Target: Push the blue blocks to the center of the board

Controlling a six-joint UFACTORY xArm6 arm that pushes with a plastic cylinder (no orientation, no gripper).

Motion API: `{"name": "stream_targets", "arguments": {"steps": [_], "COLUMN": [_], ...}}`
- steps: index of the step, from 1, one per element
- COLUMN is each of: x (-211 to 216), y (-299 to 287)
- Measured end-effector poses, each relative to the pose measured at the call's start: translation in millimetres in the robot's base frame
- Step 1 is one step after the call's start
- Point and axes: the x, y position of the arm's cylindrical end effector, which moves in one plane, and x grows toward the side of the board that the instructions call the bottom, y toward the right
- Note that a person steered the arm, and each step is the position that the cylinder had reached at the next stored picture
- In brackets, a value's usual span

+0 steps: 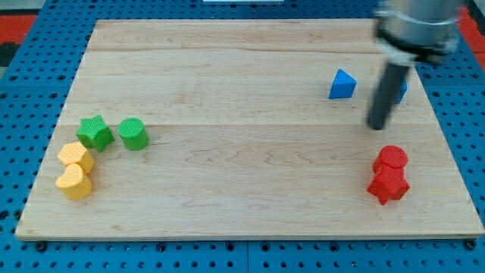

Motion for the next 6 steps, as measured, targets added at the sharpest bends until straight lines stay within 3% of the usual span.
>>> {"name": "stream_targets", "arguments": {"steps": [1,2,3,4,5,6], "x": [-35.9,-43.3,-55.9,-82.1,-89.0,-69.3], "y": [33.8,-13.5,-15.6,33.7,-36.6,-145.4]}}
